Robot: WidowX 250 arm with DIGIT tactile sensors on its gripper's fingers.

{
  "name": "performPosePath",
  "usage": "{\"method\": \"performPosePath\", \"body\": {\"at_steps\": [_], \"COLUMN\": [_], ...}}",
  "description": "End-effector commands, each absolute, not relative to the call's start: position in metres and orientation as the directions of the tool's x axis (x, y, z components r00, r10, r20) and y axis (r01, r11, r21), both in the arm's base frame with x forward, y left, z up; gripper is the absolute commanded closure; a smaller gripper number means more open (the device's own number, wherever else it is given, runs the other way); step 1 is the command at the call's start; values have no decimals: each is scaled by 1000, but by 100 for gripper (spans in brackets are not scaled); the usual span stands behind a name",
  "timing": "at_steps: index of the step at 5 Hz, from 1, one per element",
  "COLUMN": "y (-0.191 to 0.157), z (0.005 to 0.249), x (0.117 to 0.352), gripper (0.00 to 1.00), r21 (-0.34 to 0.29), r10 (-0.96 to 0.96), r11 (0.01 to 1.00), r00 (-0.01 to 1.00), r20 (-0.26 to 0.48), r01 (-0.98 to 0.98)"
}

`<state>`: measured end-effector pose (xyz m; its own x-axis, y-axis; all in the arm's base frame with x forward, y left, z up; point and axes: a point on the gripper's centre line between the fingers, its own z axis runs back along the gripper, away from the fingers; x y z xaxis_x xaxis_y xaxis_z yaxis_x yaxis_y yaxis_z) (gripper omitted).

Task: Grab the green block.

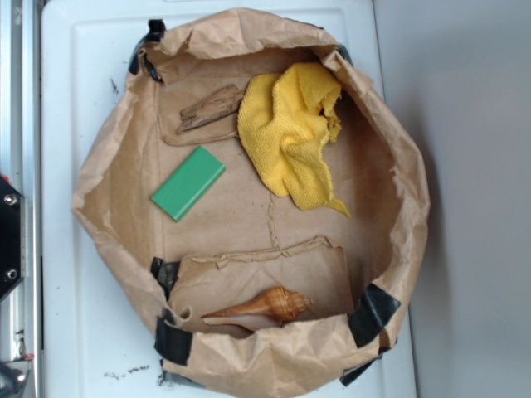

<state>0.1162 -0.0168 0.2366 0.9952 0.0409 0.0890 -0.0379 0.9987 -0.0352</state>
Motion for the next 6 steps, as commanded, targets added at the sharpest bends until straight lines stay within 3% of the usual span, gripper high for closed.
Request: {"method": "performPosePath", "body": {"at_steps": [1, 2, 3, 4, 6], "y": [-17, -21, -12, 7, 7], "z": [237, 234, 220, 187, 187], "x": [116, 160, 191, 219, 219], "gripper": [0, 0, 0, 0, 0], "r21": [-35, -113, -138, -79, -79], "r10": [41, 137, 234, 457, 457], "r11": [999, 986, 966, 890, 890], "r00": [995, 984, 964, 876, 876], "r20": [89, 115, 123, 153, 153], "r01": [-38, -124, -217, -450, -450]}}
